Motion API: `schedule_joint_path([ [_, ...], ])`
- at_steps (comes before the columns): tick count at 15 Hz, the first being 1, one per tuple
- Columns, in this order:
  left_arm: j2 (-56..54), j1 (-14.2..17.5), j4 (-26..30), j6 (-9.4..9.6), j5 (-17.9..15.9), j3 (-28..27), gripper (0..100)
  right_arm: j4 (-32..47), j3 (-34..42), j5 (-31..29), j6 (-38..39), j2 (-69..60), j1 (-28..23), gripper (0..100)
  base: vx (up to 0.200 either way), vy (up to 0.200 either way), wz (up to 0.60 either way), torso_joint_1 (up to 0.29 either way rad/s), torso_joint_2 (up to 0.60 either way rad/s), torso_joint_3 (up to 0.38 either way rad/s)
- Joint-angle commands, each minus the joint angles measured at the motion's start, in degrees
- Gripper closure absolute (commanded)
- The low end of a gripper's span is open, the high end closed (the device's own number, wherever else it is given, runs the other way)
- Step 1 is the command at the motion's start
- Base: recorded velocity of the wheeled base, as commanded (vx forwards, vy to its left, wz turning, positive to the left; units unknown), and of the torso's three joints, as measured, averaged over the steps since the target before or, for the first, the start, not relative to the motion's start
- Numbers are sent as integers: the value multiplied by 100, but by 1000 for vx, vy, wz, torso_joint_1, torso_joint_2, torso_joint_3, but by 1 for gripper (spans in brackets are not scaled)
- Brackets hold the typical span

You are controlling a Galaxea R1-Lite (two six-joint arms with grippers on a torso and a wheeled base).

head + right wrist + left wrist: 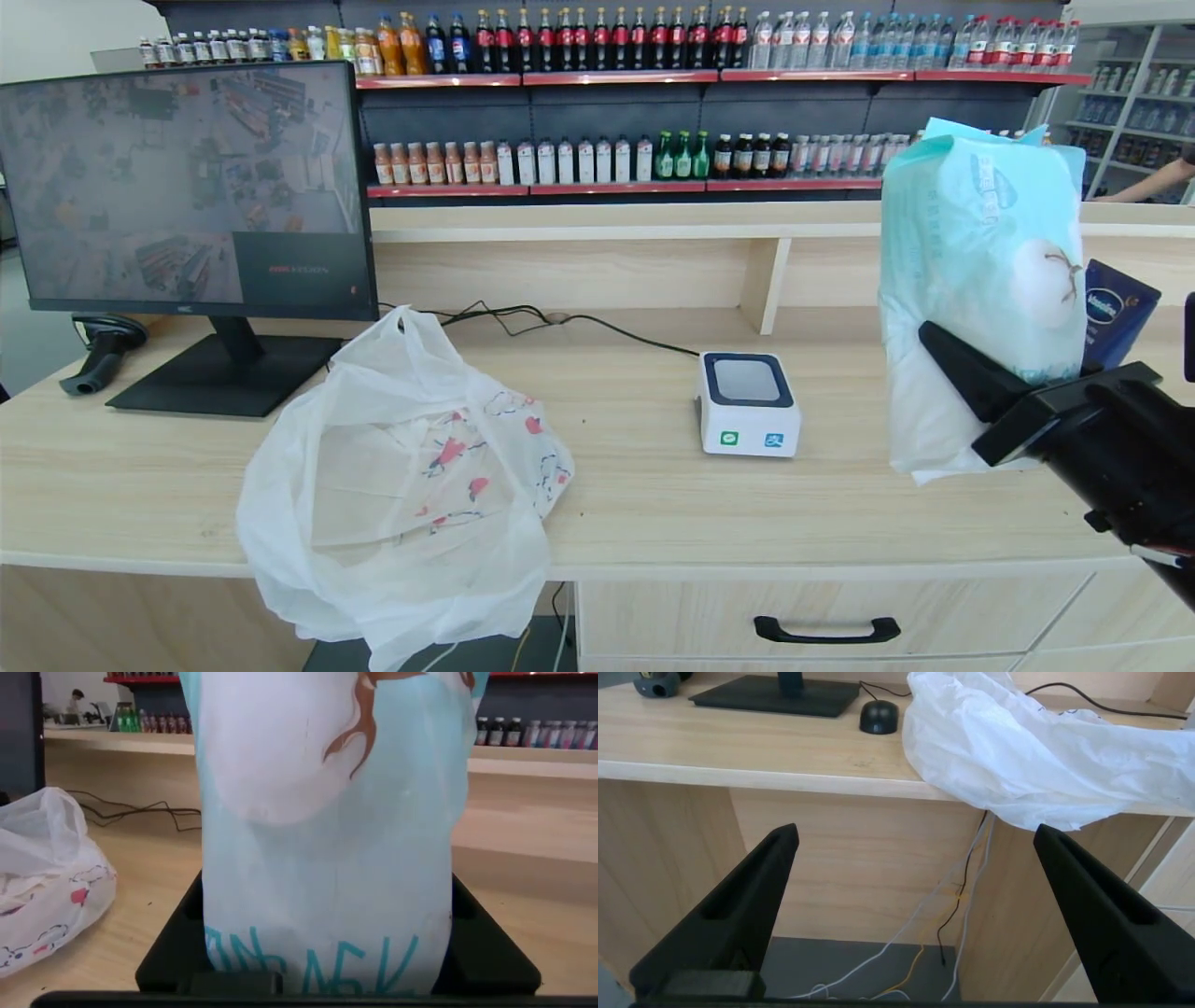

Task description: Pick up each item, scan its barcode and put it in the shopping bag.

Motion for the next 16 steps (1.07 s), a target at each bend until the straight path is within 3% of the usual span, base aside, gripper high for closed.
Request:
schedule_joint_path([
  [1,-2,0,-1,0,1,0,0,-8,39,14,5,180,15,100,0,200,0,2,2,2],
  [9,-2,0,-1,-9,1,0,0,-131,391,14,49,92,-3,100,0,200,0,-1,1,2],
  [16,-2,-9,-1,35,1,0,0,-131,743,49,49,-118,15,100,0,0,0,0,0,0],
])
